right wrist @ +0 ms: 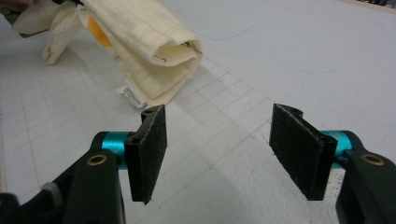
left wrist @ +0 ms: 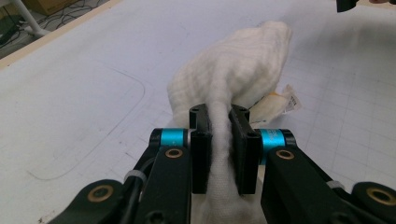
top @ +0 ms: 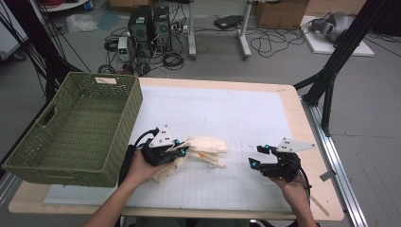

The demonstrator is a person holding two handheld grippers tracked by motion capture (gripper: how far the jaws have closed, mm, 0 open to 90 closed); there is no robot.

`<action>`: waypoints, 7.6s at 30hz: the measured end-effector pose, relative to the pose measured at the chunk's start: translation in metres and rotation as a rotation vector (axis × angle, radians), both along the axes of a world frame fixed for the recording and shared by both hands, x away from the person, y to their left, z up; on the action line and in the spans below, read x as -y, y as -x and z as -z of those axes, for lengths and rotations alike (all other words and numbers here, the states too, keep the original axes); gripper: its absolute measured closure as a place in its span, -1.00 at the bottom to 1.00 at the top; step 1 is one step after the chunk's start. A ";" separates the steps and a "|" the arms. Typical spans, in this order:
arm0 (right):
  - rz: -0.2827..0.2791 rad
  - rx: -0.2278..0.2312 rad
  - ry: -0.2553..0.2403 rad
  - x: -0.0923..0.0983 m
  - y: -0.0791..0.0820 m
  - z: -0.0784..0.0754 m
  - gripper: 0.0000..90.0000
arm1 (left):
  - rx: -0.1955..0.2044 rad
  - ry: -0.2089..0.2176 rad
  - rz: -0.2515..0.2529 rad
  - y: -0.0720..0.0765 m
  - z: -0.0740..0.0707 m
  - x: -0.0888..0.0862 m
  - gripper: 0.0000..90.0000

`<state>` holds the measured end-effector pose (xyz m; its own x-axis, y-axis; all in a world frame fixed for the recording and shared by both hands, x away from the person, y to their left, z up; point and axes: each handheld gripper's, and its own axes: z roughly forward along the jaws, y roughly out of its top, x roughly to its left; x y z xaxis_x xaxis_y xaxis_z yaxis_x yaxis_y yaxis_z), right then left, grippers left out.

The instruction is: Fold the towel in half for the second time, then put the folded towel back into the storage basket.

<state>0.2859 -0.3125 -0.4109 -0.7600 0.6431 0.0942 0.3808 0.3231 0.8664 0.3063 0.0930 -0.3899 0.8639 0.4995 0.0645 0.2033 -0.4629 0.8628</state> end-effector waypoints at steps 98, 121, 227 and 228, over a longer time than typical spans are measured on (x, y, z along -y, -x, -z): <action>0.011 0.008 0.011 -0.004 0.004 0.004 -0.69 | 0.080 0.203 -0.053 0.014 -0.085 -0.094 0.77; 0.010 0.006 0.027 -0.006 0.003 0.005 -0.70 | 0.144 0.273 -0.168 0.020 -0.113 -0.153 0.77; -0.008 0.003 0.032 -0.004 -0.002 0.008 -0.70 | -0.016 0.162 -0.835 -0.025 -0.047 -0.231 0.76; -0.009 0.003 0.030 -0.004 -0.001 0.008 -0.70 | -0.023 0.152 -0.840 -0.026 -0.046 -0.230 0.76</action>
